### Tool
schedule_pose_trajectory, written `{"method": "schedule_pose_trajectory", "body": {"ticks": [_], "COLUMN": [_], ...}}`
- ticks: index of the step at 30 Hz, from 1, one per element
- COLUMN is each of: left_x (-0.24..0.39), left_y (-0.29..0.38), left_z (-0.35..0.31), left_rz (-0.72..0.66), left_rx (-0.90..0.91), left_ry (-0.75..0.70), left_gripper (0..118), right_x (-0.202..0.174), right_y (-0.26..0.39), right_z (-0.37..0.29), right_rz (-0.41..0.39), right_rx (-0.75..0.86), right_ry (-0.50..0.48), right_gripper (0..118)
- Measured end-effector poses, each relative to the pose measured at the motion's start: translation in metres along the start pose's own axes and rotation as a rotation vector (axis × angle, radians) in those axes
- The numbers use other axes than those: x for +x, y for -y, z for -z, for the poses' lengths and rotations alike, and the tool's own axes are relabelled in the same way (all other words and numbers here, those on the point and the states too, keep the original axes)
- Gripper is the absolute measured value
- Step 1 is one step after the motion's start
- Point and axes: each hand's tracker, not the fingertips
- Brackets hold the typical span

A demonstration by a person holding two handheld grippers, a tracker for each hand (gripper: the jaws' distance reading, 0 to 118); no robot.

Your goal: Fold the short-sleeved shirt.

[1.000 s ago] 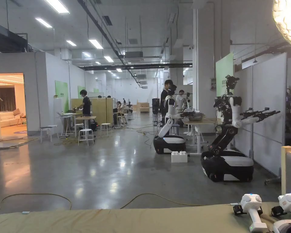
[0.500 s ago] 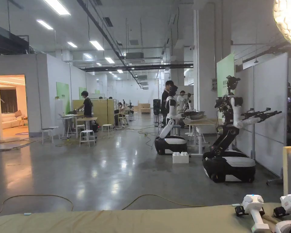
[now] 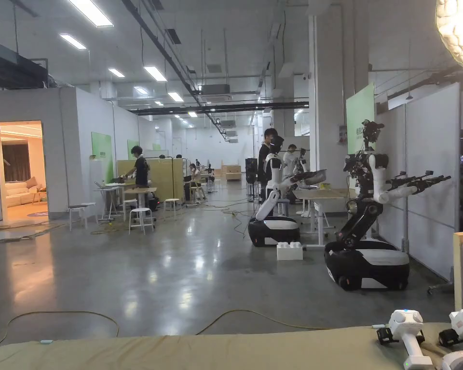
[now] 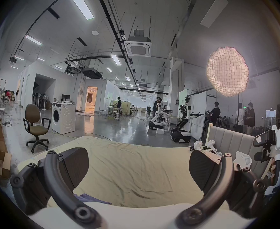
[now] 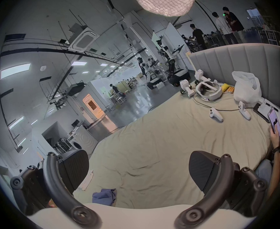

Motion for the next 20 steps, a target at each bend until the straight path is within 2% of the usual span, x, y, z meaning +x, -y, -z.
{"method": "schedule_pose_trajectory", "body": {"ticks": [2, 6, 13, 20], "left_x": [-0.001, -0.001, 0.003, 0.006], "left_y": [-0.001, -0.001, 0.001, 0.002], "left_z": [0.000, 0.000, -0.001, -0.001], "left_rz": [0.000, -0.003, 0.018, 0.038], "left_rx": [-0.001, -0.003, -0.008, -0.008], "left_ry": [0.003, 0.004, 0.015, 0.028], "left_gripper": [118, 118, 118, 118], "right_x": [-0.005, -0.016, -0.021, -0.034], "right_y": [0.001, 0.002, 0.009, 0.016], "right_z": [-0.002, -0.002, 0.002, 0.005], "right_rz": [-0.031, -0.086, -0.147, -0.238], "right_rx": [0.010, 0.027, 0.019, 0.052], "right_ry": [-0.003, 0.068, 0.071, 0.143], "right_gripper": [118, 118, 118, 118]}}
